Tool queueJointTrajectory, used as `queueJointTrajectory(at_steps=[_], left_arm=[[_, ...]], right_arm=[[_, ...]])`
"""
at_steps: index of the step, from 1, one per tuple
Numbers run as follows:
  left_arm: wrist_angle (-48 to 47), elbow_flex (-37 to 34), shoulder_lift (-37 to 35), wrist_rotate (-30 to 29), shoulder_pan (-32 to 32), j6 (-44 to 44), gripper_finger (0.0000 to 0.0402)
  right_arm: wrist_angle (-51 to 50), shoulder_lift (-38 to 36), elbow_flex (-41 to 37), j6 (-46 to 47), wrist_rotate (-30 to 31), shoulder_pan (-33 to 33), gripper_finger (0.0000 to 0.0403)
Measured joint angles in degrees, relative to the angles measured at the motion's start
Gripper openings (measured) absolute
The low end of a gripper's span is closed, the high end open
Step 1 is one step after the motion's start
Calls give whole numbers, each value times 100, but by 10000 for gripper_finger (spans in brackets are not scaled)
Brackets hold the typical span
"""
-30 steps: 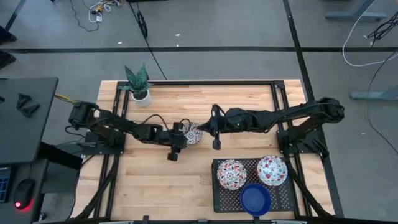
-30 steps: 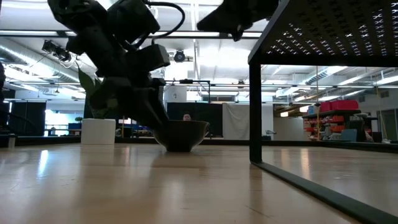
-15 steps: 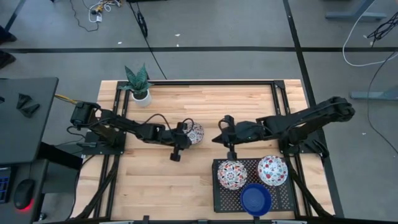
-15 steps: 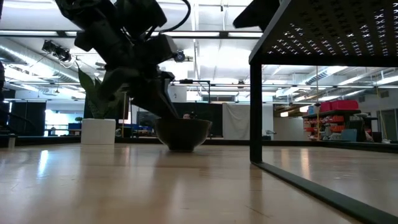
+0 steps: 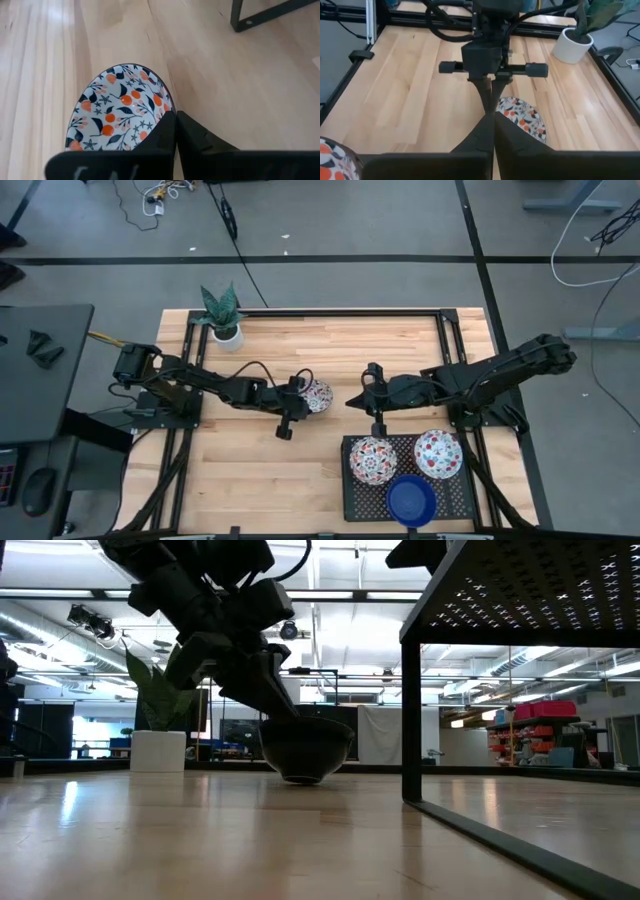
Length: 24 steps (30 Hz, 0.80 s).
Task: Pick & Place Mini bowls
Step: Stack the orange patterned bowl on top of the stacked orange patterned bowl on the shelf
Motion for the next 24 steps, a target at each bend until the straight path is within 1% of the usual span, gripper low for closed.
queueJointTrajectory(at_steps=[6, 12, 18, 24], left_arm=[[-107, 0, 50, 12, -2, -18, 9], [-124, 0, 61, -217, 1, -77, 29], [-159, -2, 61, -227, 0, -80, 50], [-362, -9, 138, -240, 74, -67, 84]], right_arm=[[33, 36, 2, 0, 0, 0, 11], [74, 58, 2, -2, -2, 0, 11], [70, 63, 2, -4, -4, 0, 11], [72, 63, 2, -7, -7, 0, 11]])
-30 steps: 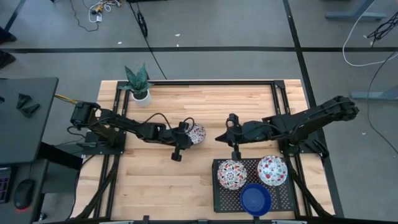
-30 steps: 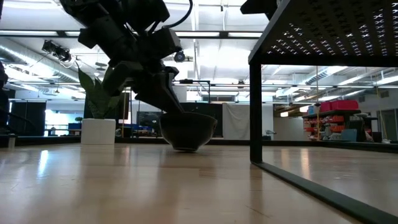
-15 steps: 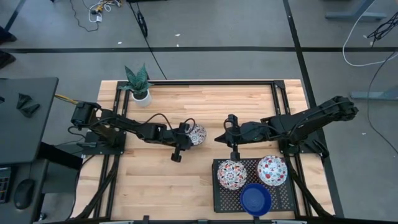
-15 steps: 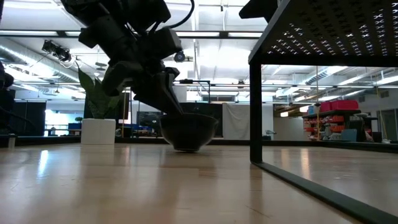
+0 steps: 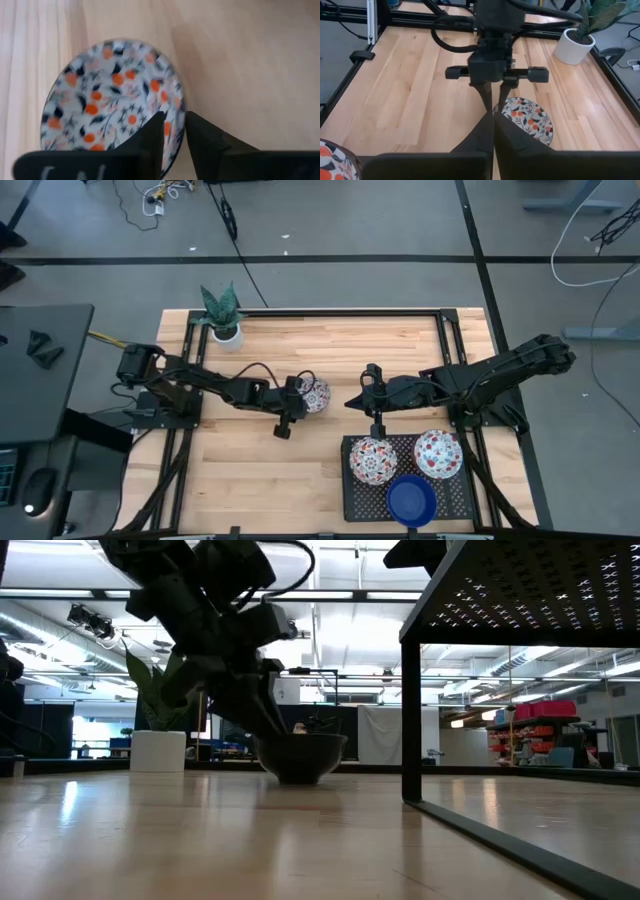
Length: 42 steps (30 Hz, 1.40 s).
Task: Pick & Place Mini bowls
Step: Stack the orange patterned bowl on top of the stacked orange patterned bowl on the shelf
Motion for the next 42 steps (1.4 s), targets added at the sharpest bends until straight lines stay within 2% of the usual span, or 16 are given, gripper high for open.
queueJointTrajectory(at_steps=[4, 8, 12, 17, 21, 25, 29, 33, 39, 42], left_arm=[[-37, -4, 100, -12, 84, 3, 104], [-7, 0, 151, -13, 90, 58, 104], [30, 0, 151, -4, 88, 79, 78], [60, 9, 138, -53, 88, 305, 14], [-111, 137, 105, -114, 35, 446, 14], [-533, 752, 26, -177, -84, 504, 10], [-1369, 1544, 22, -313, -286, 520, 10], [-2045, 2381, 14, -460, -488, 537, 10], [-2427, 3171, 14, -482, -790, 776, 11], [-2485, 3417, 15, -459, -925, 903, 12]], right_arm=[[10, 0, 0, 0, -1, 0, 11], [30, 0, 0, -8, -7, 0, 11], [46, 0, 0, -11, -13, 0, 11], [44, 0, 0, -12, -15, 0, 11], [50, 0, 0, -34, -15, 0, 11], [210, 2, 0, -122, -39, 0, 15], [467, -21, 2, -242, -460, -2, 40], [167, -32, 233, -336, -840, 45, 83], [-717, -30, 805, -1171, -855, 454, 149], [-1189, 13, 1083, -1245, -581, 646, 173]])
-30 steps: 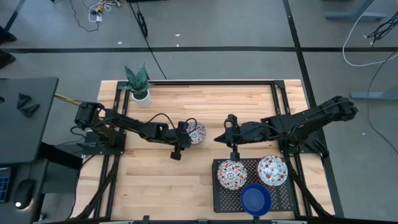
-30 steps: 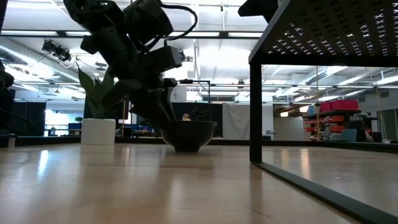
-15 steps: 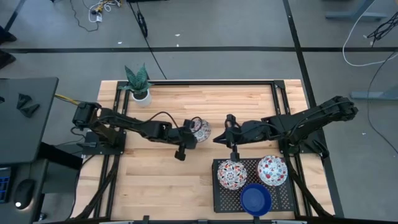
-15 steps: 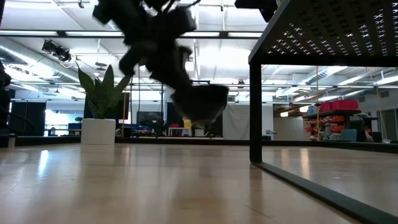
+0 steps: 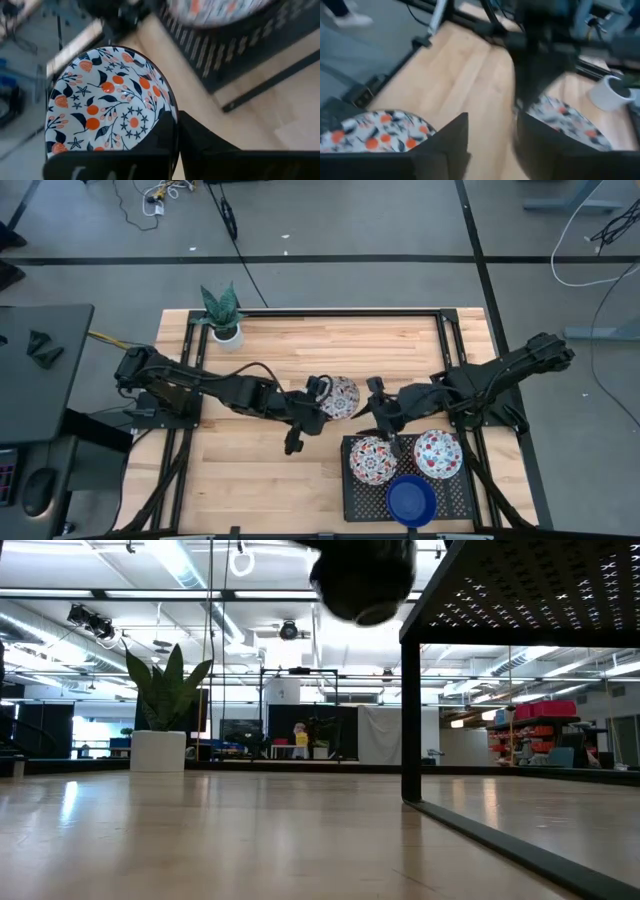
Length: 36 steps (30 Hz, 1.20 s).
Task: Pick & Place Mini bowls
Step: Stack the orange patterned bowl on top of the stacked orange patterned bowl on the shelf
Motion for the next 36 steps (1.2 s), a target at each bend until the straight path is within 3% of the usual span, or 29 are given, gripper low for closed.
queueJointTrajectory(at_steps=[4, 12, 17, 24, 27, 36], left_arm=[[23, 199, 0, 237, -114, 139, 12], [-30, 299, 9, 400, -167, 164, 13], [3, 297, 9, 418, -167, 171, 13], [115, 297, 9, 442, -165, 240, 20], [207, 299, 8, 446, -162, 395, 41], [58, 704, -44, 315, -211, 420, 174]], right_arm=[[-398, 121, 243, -154, 362, 159, 191], [-501, 533, 370, -534, 351, 180, 183], [-465, 573, 378, -563, 406, 175, 141], [-557, 582, 377, -567, 411, 182, 40], [-630, 588, 376, -575, 368, 203, 10], [-667, 543, 366, -509, 504, 576, 5]])
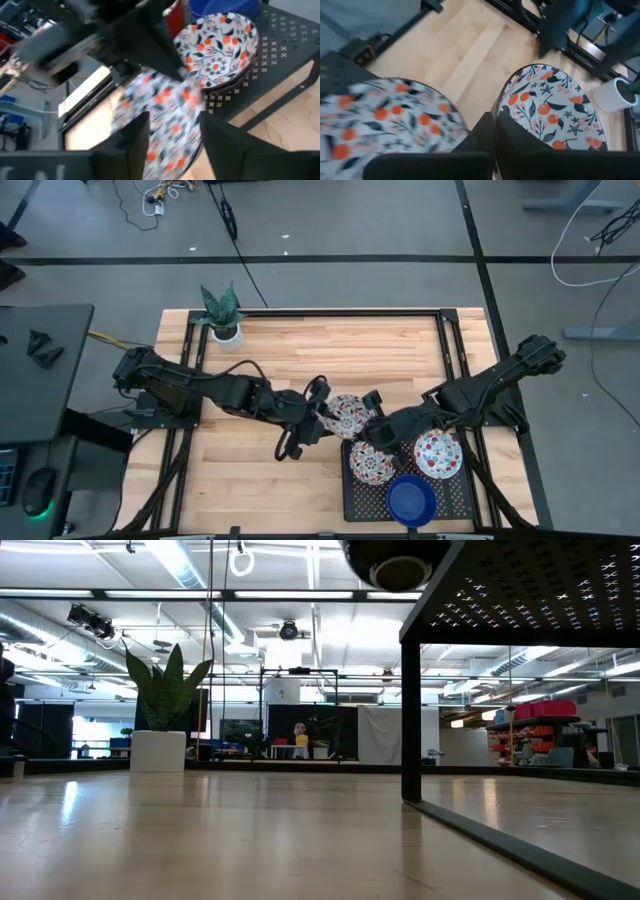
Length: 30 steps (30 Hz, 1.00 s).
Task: Pick & Place Mini bowls
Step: Stack the orange patterned bowl on top of the stacked orange patterned bowl on the shelf
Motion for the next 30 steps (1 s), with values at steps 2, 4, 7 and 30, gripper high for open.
queueJointTrajectory(at_steps=[2, 4, 7, 30], left_arm=[[-243, 208, -51, -111, -19, -39, 198], [-666, 360, -184, -300, -22, -212, 216], [-1133, 387, -401, -511, 32, -592, 228], [2001, -3781, -1502, -597, 416, -2647, 167]], right_arm=[[-183, -22, 94, 192, 220, 194, 5], [-495, -28, 292, 405, 646, 442, 5], [-928, -38, 618, 655, 1245, 863, 5], [-869, 751, 1003, 2089, 2227, 2731, 5]])
